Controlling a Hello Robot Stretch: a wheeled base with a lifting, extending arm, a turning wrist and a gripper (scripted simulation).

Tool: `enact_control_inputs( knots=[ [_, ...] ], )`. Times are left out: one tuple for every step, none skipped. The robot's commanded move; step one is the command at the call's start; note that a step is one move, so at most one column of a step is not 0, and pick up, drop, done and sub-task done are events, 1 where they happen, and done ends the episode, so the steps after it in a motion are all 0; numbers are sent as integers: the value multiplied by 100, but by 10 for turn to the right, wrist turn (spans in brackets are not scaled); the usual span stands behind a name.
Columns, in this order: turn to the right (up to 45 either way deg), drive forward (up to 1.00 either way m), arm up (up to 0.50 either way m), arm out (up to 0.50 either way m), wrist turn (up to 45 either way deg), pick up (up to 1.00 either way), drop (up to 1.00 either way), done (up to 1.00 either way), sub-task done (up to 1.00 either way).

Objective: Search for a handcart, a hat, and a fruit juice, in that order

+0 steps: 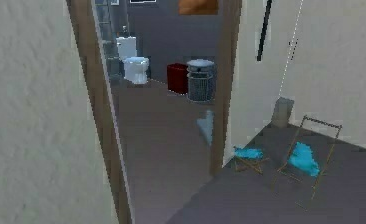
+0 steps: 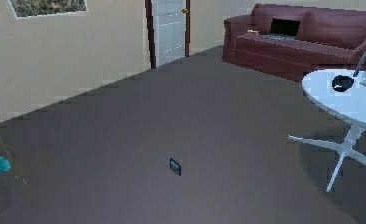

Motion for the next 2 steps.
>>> enact_control_inputs(
  knots=[
    [0, 40, 0, 0, 0, 0, 0, 0, 0],
    [270, 0, 0, 0, 0, 0, 0, 0, 0]
  ],
)
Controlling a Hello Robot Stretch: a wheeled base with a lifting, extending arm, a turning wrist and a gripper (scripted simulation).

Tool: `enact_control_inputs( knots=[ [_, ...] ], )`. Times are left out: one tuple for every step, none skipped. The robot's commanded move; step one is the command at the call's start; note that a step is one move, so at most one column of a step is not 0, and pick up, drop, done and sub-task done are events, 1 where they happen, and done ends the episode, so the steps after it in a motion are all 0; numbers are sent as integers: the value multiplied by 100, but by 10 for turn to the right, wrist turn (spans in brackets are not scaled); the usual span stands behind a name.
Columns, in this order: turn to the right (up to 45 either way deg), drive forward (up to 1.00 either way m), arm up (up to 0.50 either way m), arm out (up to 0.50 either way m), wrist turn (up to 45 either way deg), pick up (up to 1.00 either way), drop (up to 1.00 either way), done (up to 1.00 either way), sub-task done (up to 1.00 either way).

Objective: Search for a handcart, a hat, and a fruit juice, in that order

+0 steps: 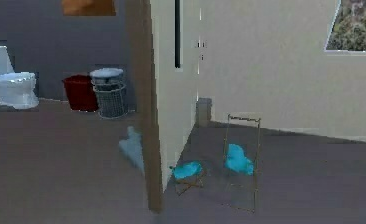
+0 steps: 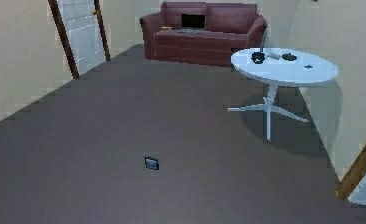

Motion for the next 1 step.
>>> enact_control_inputs(
  knots=[
    [0, 75, 0, 0, 0, 0, 0, 0, 0]
  ],
)
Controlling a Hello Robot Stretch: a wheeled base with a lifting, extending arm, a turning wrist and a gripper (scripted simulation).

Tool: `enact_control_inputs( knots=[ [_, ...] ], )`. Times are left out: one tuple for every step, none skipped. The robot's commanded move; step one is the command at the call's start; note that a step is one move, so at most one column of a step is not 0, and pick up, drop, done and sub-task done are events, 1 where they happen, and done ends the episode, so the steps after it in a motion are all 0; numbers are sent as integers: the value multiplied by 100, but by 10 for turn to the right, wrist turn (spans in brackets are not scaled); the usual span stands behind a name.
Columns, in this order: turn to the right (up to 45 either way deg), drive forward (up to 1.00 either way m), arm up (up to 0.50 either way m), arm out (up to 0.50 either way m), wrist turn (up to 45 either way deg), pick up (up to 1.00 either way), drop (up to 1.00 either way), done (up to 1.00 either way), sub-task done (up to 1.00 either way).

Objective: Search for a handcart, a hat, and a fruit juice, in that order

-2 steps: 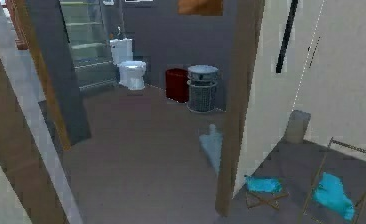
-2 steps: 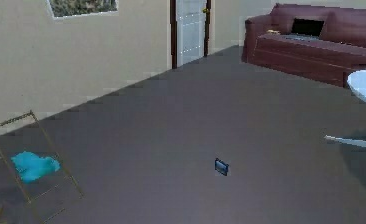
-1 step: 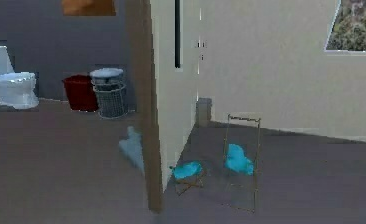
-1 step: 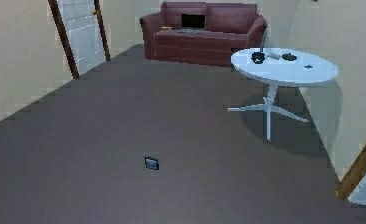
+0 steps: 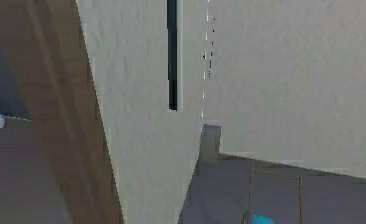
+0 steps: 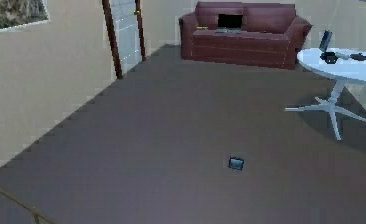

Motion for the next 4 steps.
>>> enact_control_inputs(
  knots=[
    [-450, 0, 0, 0, 0, 0, 0, 0, 0],
    [-240, 0, 0, 0, 0, 0, 0, 0, 0],
    [0, 100, 0, 0, 0, 0, 0, 0, 0],
    [-360, 0, 0, 0, 0, 0, 0, 0, 0]
  ],
)
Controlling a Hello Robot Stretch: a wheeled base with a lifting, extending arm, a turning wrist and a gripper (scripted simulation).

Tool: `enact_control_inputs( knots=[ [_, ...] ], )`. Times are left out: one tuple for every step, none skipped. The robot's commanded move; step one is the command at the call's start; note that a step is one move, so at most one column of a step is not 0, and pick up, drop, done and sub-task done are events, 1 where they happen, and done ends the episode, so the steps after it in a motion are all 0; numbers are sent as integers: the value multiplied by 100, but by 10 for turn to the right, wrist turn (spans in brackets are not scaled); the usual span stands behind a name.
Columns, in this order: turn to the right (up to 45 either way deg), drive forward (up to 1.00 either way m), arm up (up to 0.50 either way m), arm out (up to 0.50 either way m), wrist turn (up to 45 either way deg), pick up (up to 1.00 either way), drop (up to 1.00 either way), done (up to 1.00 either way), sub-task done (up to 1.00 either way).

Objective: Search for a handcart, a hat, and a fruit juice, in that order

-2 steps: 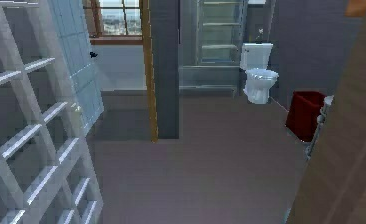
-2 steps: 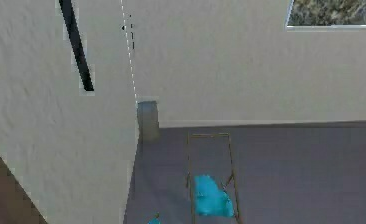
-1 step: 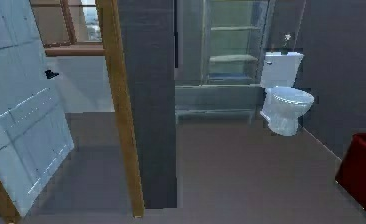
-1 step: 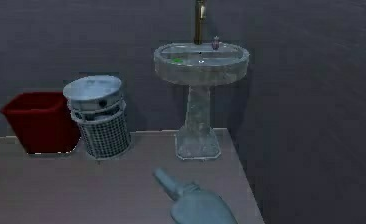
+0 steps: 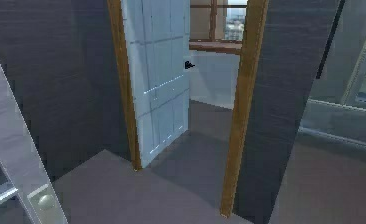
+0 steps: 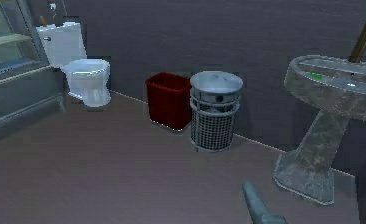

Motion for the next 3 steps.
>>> enact_control_inputs(
  knots=[
    [0, 40, 0, 0, 0, 0, 0, 0, 0],
    [-240, 0, 0, 0, 0, 0, 0, 0, 0],
    [0, 15, 0, 0, 0, 0, 0, 0, 0]
  ],
)
